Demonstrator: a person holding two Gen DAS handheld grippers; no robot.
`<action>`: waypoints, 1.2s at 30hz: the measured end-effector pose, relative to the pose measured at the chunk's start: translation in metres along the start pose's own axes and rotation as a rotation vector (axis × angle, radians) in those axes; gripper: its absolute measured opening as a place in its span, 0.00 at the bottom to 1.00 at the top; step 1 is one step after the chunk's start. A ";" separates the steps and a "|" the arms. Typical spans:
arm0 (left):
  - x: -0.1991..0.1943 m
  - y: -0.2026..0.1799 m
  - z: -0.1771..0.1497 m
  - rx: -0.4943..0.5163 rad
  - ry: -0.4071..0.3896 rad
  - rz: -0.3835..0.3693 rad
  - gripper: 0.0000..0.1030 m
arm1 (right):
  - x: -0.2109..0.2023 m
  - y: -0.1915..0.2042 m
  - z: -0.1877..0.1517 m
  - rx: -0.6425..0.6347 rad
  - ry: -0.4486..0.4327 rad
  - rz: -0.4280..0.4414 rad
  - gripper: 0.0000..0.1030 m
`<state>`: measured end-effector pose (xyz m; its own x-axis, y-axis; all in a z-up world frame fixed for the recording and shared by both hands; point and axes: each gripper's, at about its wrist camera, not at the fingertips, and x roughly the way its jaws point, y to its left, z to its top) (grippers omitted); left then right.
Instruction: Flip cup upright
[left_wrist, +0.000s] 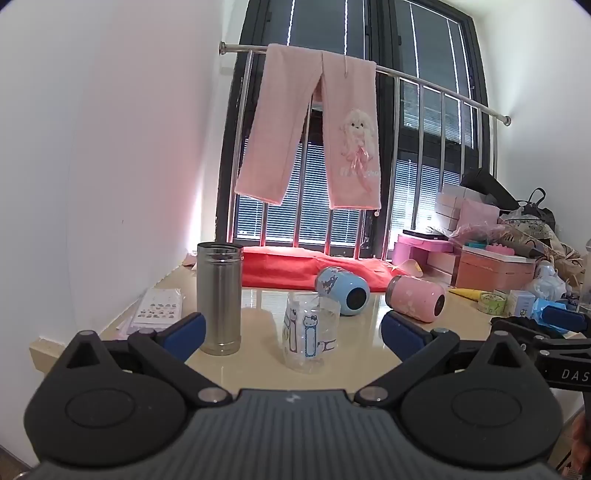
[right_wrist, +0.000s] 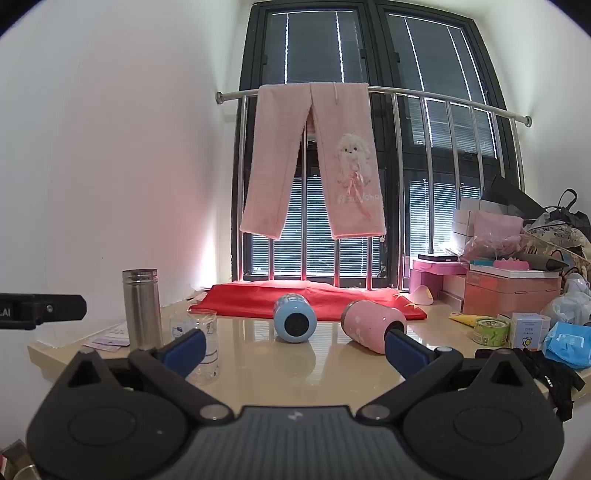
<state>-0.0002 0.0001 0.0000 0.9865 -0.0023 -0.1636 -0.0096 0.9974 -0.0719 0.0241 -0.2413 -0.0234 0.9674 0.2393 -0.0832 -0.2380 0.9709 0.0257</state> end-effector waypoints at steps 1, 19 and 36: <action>0.000 0.000 0.000 -0.001 -0.001 -0.002 1.00 | 0.000 0.000 0.000 -0.002 0.006 0.001 1.00; 0.003 0.001 -0.002 -0.002 0.007 -0.009 1.00 | 0.001 -0.001 -0.001 -0.004 0.013 0.000 1.00; 0.004 0.001 -0.002 -0.002 0.006 -0.009 1.00 | -0.001 0.000 0.001 -0.006 0.013 0.001 1.00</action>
<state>0.0029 0.0010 -0.0030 0.9855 -0.0119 -0.1691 -0.0010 0.9971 -0.0759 0.0230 -0.2419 -0.0228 0.9661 0.2398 -0.0957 -0.2390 0.9708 0.0202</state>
